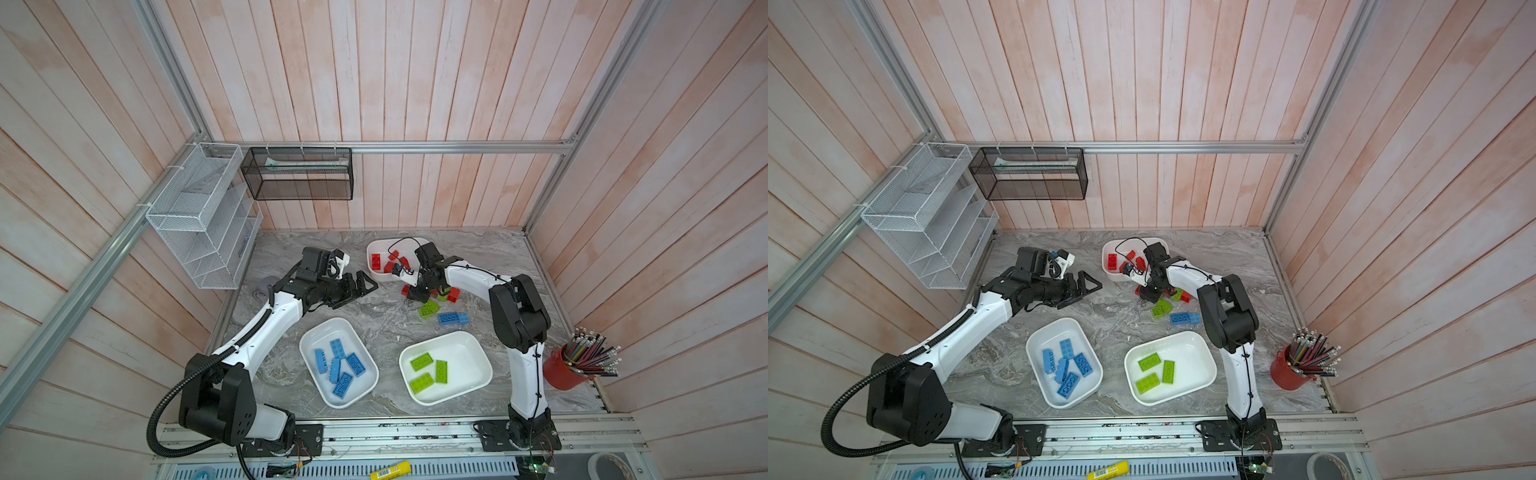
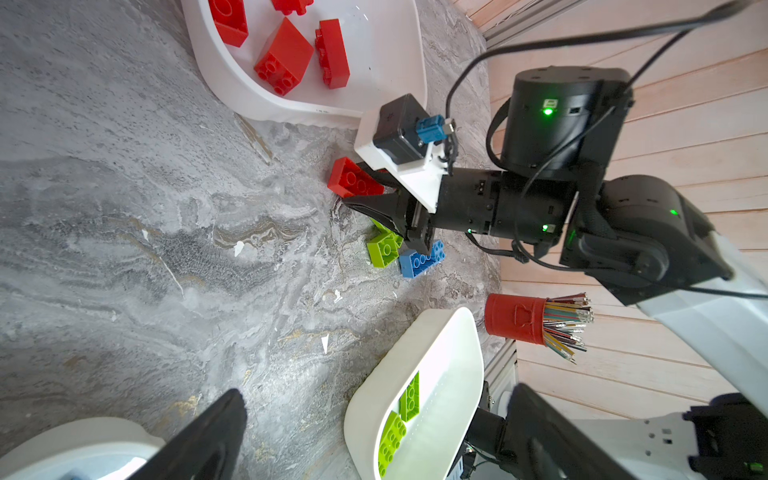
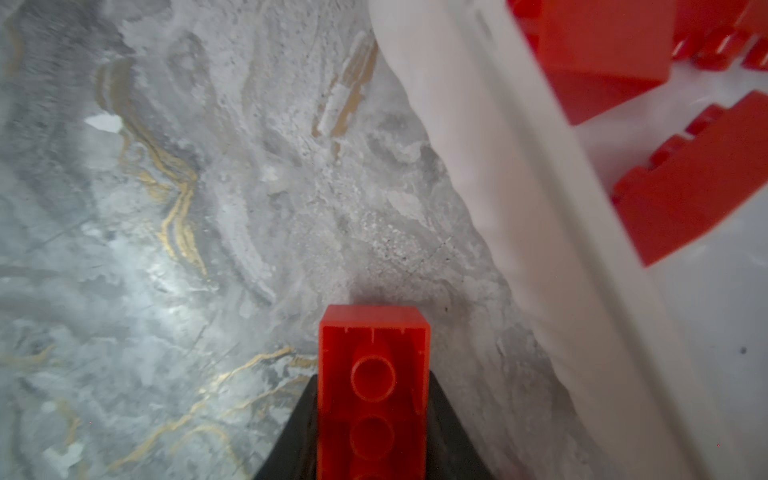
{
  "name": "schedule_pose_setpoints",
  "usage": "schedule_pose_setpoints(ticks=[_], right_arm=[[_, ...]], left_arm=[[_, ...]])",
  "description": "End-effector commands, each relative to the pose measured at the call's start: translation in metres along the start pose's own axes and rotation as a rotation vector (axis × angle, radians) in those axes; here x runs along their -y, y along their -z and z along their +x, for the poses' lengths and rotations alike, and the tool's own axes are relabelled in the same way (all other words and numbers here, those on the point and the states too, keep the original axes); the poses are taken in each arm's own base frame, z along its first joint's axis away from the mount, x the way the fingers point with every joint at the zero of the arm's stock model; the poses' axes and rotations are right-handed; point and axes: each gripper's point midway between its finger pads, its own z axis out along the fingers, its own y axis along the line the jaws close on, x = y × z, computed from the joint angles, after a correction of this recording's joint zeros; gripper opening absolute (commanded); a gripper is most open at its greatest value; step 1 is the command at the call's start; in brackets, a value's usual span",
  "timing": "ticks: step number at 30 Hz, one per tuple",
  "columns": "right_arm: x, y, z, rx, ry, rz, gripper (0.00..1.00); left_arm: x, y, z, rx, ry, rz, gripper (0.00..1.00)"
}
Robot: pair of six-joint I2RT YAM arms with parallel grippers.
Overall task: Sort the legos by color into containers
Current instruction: 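Carry the red brick with the right gripper into the far tub, release, then return the right gripper to the pile and grasp another red brick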
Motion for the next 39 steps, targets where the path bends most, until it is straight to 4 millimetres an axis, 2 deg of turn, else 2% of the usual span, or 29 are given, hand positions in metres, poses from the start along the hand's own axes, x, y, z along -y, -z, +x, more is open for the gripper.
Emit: schedule_pose_setpoints(ticks=[1, 4, 6, 9, 13, 15, 20, 23, 24, 26, 27, 30, 33, 36, 39], right_arm=[[-0.009, 0.056, -0.036, 0.124, -0.023, 0.002, 0.28], [-0.002, 0.081, -0.053, 0.211, -0.048, 0.055, 0.27], [0.011, 0.084, -0.059, 0.241, -0.052, 0.089, 0.28], [0.046, 0.075, -0.063, 0.219, -0.104, 0.137, 0.27], [0.083, 0.063, -0.078, 0.241, -0.122, 0.176, 0.28], [0.096, 0.054, -0.08, 0.233, -0.123, 0.186, 0.28], [0.128, 0.023, -0.064, 0.165, -0.176, 0.213, 0.31], [0.14, 0.013, -0.063, 0.157, -0.201, 0.222, 0.36], [0.141, 0.012, -0.064, 0.16, -0.207, 0.221, 0.41], [0.141, 0.017, -0.067, 0.165, -0.221, 0.211, 0.6], [0.139, 0.021, -0.07, 0.173, -0.227, 0.204, 0.64], [0.131, 0.053, -0.085, 0.217, -0.237, 0.181, 0.67], [0.109, 0.089, -0.092, 0.274, -0.248, 0.117, 0.66], [0.079, 0.107, -0.074, 0.266, -0.221, 0.074, 0.66], [0.055, 0.116, -0.044, 0.226, -0.202, 0.065, 0.68]], left_arm=[[0.0, 0.002, -0.007, 0.021, -0.02, 0.008, 1.0], [0.004, 0.005, -0.011, 0.037, -0.018, 0.022, 1.0], [0.006, 0.005, -0.012, 0.039, -0.016, 0.031, 1.0], [0.006, 0.005, -0.012, 0.036, -0.012, 0.034, 1.0], [0.006, 0.007, -0.009, 0.035, -0.007, 0.032, 1.0], [0.005, 0.008, -0.007, 0.037, -0.006, 0.028, 1.0], [0.003, 0.011, -0.003, 0.037, -0.006, 0.017, 1.0], [0.002, 0.01, -0.002, 0.034, -0.003, 0.017, 1.0], [0.001, 0.009, -0.001, 0.029, -0.001, 0.016, 1.0], [0.002, 0.008, -0.003, 0.028, -0.002, 0.019, 1.0], [0.001, 0.007, -0.003, 0.027, -0.001, 0.021, 1.0], [0.003, 0.007, -0.005, 0.018, -0.004, 0.024, 1.0], [0.003, 0.005, -0.004, 0.012, -0.003, 0.028, 1.0], [0.004, 0.005, -0.004, 0.006, -0.002, 0.038, 1.0], [0.005, 0.004, -0.003, 0.005, -0.007, 0.041, 1.0]])
